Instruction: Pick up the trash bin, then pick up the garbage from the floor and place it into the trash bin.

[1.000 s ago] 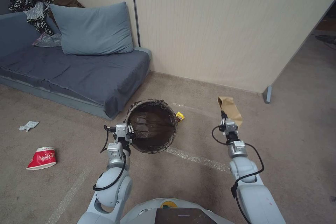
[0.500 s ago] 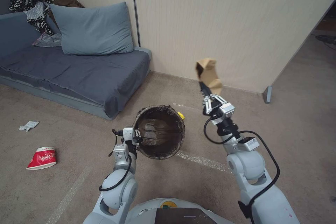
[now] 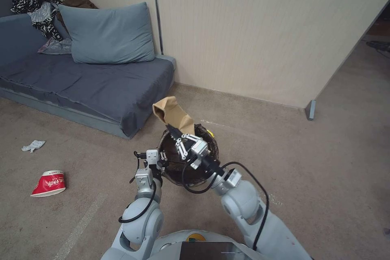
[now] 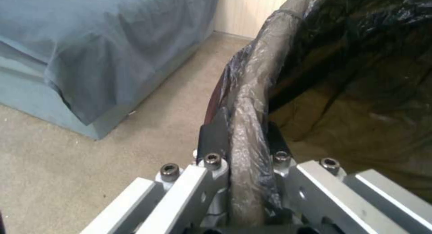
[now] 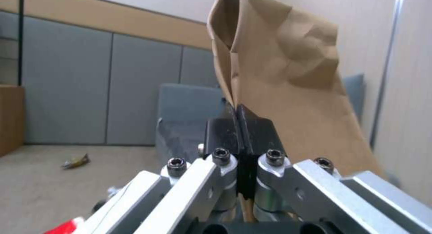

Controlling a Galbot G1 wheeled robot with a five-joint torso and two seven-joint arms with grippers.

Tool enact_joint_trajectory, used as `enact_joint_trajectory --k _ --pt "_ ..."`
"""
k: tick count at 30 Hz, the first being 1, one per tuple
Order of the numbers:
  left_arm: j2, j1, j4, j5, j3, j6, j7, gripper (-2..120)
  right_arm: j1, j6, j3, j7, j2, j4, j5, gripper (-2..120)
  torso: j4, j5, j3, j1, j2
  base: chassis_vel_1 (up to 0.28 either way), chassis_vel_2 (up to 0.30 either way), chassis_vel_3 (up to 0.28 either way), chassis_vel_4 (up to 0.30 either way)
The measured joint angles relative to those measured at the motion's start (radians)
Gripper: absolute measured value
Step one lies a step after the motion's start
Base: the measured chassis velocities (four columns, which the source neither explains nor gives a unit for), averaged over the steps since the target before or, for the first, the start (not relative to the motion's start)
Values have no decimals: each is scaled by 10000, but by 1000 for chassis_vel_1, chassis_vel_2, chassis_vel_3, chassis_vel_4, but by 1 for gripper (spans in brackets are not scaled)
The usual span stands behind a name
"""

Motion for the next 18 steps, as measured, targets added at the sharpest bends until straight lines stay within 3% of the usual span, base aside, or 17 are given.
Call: enact_joint_trajectory --k 18 --pt "-12 -20 -40 6 32 0 1 3 -635 569 -76 -12 294 -866 -489 0 -2 -3 0 0 0 0 0 0 0"
